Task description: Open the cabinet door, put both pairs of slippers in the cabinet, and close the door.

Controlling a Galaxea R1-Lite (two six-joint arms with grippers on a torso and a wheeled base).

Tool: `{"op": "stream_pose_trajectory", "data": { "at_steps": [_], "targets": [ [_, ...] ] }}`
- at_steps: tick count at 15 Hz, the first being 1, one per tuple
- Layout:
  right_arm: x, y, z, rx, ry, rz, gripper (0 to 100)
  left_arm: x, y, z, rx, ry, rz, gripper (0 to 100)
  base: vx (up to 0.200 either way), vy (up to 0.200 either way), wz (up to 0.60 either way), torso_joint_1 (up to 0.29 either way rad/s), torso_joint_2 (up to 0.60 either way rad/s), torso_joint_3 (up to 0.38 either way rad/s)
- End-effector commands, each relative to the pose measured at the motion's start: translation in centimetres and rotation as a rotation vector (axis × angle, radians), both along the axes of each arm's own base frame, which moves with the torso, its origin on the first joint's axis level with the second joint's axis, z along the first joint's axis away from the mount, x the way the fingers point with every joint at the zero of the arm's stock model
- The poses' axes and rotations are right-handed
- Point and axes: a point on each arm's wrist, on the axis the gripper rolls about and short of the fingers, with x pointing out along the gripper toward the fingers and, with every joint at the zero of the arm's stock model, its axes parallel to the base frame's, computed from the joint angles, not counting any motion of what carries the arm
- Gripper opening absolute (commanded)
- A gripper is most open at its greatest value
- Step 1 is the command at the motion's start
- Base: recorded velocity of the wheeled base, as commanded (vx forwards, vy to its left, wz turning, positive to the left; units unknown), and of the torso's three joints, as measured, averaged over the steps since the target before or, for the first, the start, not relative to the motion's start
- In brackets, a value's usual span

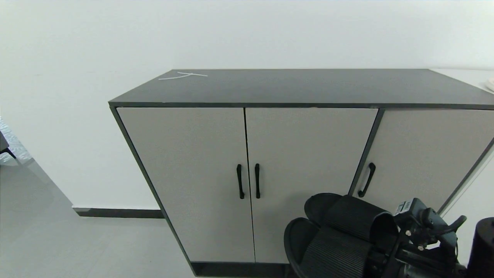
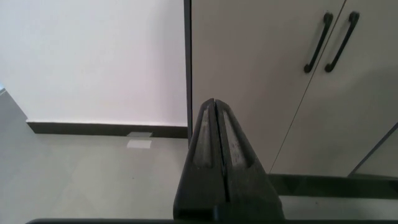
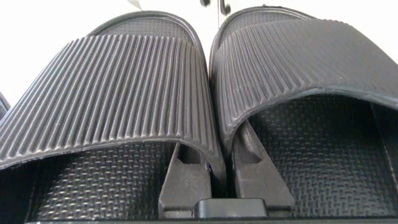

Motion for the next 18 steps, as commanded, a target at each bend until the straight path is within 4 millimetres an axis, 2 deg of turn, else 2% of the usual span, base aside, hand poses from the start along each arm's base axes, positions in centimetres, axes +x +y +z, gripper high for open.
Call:
{"op": "stream_pose_trajectory", "data": {
  "at_steps": [1, 9, 12, 15, 18],
  "targets": [
    [0.04, 0.05, -0.08, -0.002, 0.003, 0.001, 0, 0.01, 0.0, 0.01, -0.001, 0.0, 0.001, 0, 0.0, 0.0, 0.0, -0.178, 0.46, 0.295],
    [0.03, 0.04, -0.66, -0.023, 0.024, 0.001, 0, 0.01, 0.0, 0.01, -0.001, 0.0, 0.001, 0, 0.0, 0.0, 0.0, -0.144, 0.44, 0.3],
    [-0.19, -0.11, -0.95, -0.051, 0.015, 0.011, 0, 0.01, 0.0, 0.0, -0.001, 0.002, 0.001, 0, 0.0, 0.0, 0.0, -0.028, 0.13, 0.09],
    [-0.23, -0.07, -0.95, -0.056, 0.01, 0.016, 0, 0.01, 0.0, 0.01, -0.001, 0.0, 0.001, 0, 0.2, 0.0, 0.0, 0.002, 0.03, 0.032],
    [-0.23, -0.06, -0.94, -0.055, 0.009, 0.016, 0, 0.01, 0.01, 0.01, 0.001, 0.0, 0.006, 0, 0.0, 0.0, 0.0, 0.0, 0.0, 0.0]
  ]
}}
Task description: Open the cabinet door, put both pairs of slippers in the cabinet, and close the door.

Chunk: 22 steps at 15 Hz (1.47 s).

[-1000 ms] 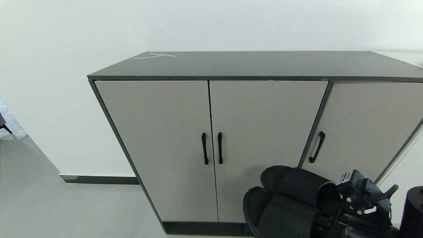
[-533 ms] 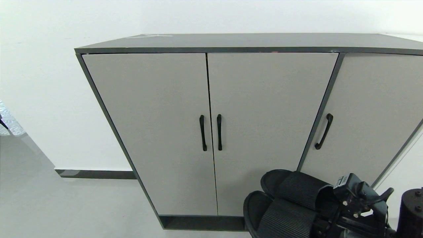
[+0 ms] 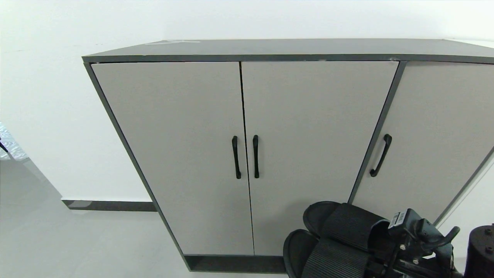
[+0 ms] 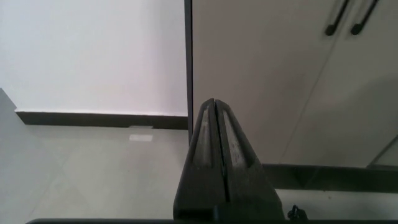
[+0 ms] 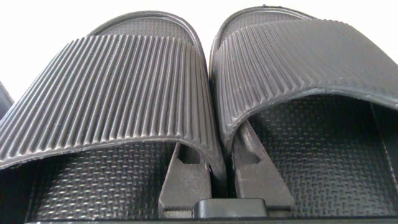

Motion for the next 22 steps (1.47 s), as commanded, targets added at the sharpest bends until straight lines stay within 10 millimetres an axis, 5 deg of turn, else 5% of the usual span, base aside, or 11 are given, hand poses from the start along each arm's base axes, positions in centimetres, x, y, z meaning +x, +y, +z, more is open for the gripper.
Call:
{"op": "stream_pose_trajectory", "data": {
  "at_steps": [1, 2, 3, 6, 7, 9, 10, 11, 14, 19, 22],
  "targets": [
    [0.0, 0.0, 0.0, 0.0, 0.0, -0.001, 0, 0.0, 0.0, 0.0, 0.001, 0.001, 0.002, 0, 0.0, 0.0, 0.0, 0.0, 0.0, 0.0],
    [0.0, 0.0, 0.0, -0.001, 0.001, -0.001, 0, 0.0, 0.0, 0.0, 0.004, 0.001, 0.0, 0, 0.0, 0.0, 0.0, 0.0, 0.0, 0.0],
    [0.0, 0.1, 0.0, -0.002, 0.002, 0.002, 0, 0.0, 0.0, 0.0, 0.005, 0.001, -0.001, 100, 0.0, 0.0, 0.0, 0.0, 0.0, 0.0],
    [-0.2, 0.2, 0.0, 0.0, 0.0, 0.016, 0, 0.0, 0.0, 0.1, 0.014, -0.003, 0.0, 100, 0.0, 0.0, 0.0, 0.0, 0.0, 0.0],
    [-0.3, 0.4, 0.0, 0.001, -0.001, 0.025, 0, -0.4, -0.1, 1.9, 0.035, -0.059, -0.029, 100, 0.0, 0.0, 0.0, 0.0, 0.0, 0.0],
    [-0.5, 0.6, 0.0, -0.001, 0.001, 0.04, 0, -1.8, -0.2, 11.0, -0.135, -0.134, -0.372, 100, 0.0, 0.0, 0.0, 0.0, 0.0, 0.0],
    [-0.6, 0.6, 0.0, 0.0, 0.0, 0.043, 0, -1.2, -0.4, 12.6, -0.144, -0.073, -0.501, 100, 0.0, 0.0, 0.0, 0.0, 0.0, 0.0],
    [-0.6, 0.6, 0.0, 0.0, 0.0, 0.043, 0, 1.7, -1.1, 14.4, -0.149, 0.077, -0.7, 100, 0.0, 0.0, 0.0, 0.0, 0.0, 0.0],
    [-0.5, 0.7, -0.1, -0.004, 0.004, 0.042, 0, 9.6, -2.5, 14.3, 0.023, 0.182, -0.724, 100, 0.0, 0.0, 0.0, 0.0, 0.0, 0.0],
    [0.0, 1.2, -0.9, -0.03, 0.026, 0.042, 0, 12.9, -5.0, 16.0, -0.118, 0.199, -0.869, 100, 0.0, 0.0, 0.0, 0.0, 0.0, 0.0],
    [0.5, 1.8, -0.8, 0.014, -0.015, 0.041, 0, 18.6, -8.8, 17.1, -0.169, 0.231, -0.95, 100, 0.0, 0.0, 0.0, 0.0, 0.0, 0.0]
  ]
}}
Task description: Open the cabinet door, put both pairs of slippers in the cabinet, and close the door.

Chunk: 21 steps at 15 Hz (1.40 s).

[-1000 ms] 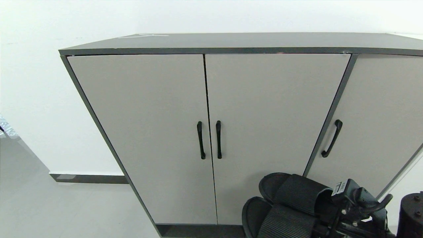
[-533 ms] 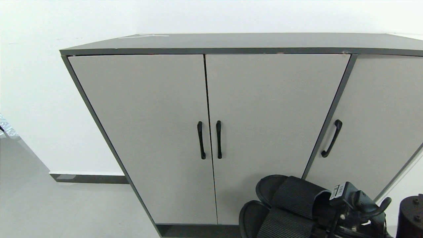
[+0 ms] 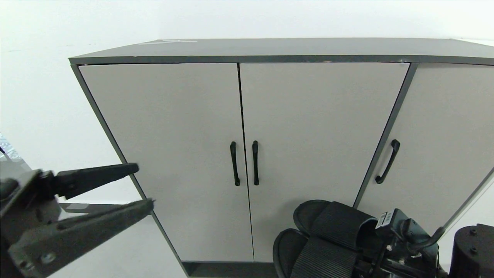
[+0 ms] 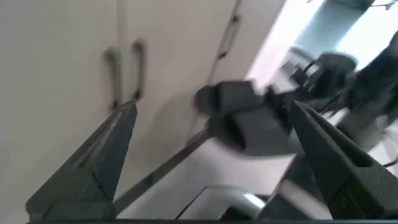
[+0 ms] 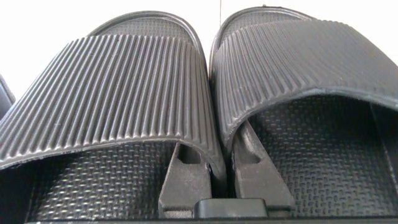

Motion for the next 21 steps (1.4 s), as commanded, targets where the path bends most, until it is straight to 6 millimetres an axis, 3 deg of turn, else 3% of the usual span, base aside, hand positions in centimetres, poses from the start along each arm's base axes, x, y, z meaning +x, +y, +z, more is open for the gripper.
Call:
{"op": "stream_pose_trajectory", "data": {
  "at_steps": [1, 3, 5, 10, 12, 16, 21],
  "targets": [
    [0.4, 0.4, -0.5, -0.004, 0.004, -0.001, 0, 7.2, -3.8, -0.9, 0.002, 0.059, -0.022, 100, 0.0, 0.0, 0.0, 0.0, 0.0, 0.0],
    [0.6, 0.7, -0.7, 0.001, -0.005, -0.002, 0, 9.6, -5.0, -2.0, -0.026, 0.069, 0.001, 100, 0.0, 0.0, 0.0, 0.0, 0.0, 0.0],
    [0.7, 0.7, -0.8, -0.009, -0.02, 0.0, 0, 9.2, -6.7, -2.4, -0.06, 0.134, -0.069, 100, 0.0, 0.0, 0.0, 0.0, 0.0, 0.0],
    [0.7, 0.7, -0.8, -0.011, -0.018, -0.002, 0, 8.4, -7.5, -2.5, -0.074, 0.197, -0.212, 100, 0.0, 0.0, 0.0, 0.0, 0.0, 0.0],
    [0.7, 0.6, -0.9, -0.016, -0.014, -0.005, 0, 10.0, -8.5, -3.3, -0.057, 0.226, -0.209, 100, 0.0, 0.0, 0.0, 0.0, 0.0, 0.0],
    [0.9, 0.4, -0.9, -0.015, -0.015, -0.014, 0, 11.3, -9.2, -3.2, -0.058, 0.222, -0.207, 100, 0.0, 0.0, 0.0, 0.0, 0.0, 0.0],
    [1.0, 0.4, -1.0, -0.017, -0.013, -0.016, 0, 13.1, -10.2, -4.6, -0.019, 0.237, -0.167, 100, 0.0, 0.0, 0.0, 0.0, 0.0, 0.0]
  ]
}}
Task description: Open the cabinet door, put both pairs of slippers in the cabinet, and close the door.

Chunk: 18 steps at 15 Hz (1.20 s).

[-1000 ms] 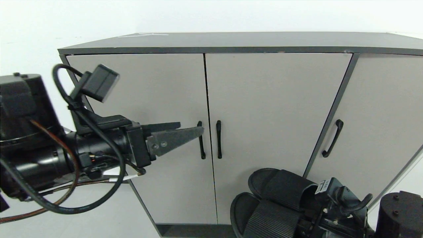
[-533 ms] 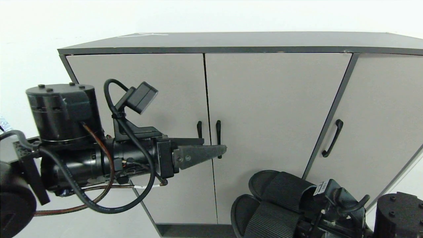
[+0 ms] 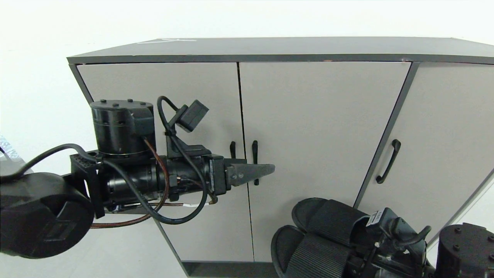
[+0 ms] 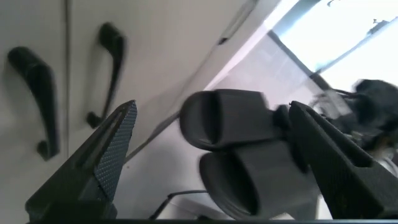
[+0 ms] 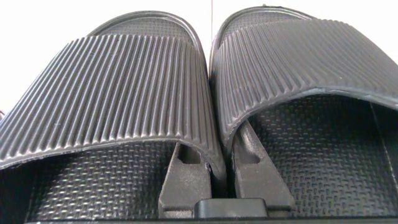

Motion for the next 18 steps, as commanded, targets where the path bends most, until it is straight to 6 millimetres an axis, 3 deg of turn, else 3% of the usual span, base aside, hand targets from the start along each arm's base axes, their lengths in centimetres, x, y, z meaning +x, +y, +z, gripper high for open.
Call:
{"op": "stream_pose_trajectory", "data": {
  "at_steps": [1, 10, 14, 15, 18],
  "targets": [
    [0.0, 0.0, 0.0, 0.0, 0.0, 0.0, 0, 0.9, -0.5, -0.8, 0.016, 0.015, 0.008, 100, 0.0, 0.0, 0.0, 0.0, 0.0, 0.0],
    [-0.1, -0.2, -0.4, -0.014, 0.013, -0.004, 0, 4.1, -2.0, -2.0, 0.042, -0.047, 0.071, 100, 0.0, 0.0, 0.0, 0.0, 0.0, 0.0],
    [0.0, -0.2, -0.4, -0.014, 0.013, -0.007, 0, 4.5, -2.2, -2.0, 0.042, -0.05, 0.07, 100, 0.0, 0.0, 0.0, 0.0, 0.0, 0.0],
    [0.0, -0.2, -0.4, -0.013, 0.012, -0.007, 0, 4.4, -2.3, -2.1, 0.043, -0.049, 0.068, 0, 0.0, 0.0, 0.0, 0.0, 0.0, 0.0],
    [0.0, -0.2, -0.3, -0.009, 0.009, -0.007, 0, 4.2, -2.1, -2.1, 0.044, -0.046, 0.068, 0, 0.0, 0.0, 0.0, 0.0, 0.0, 0.0]
  ]
}}
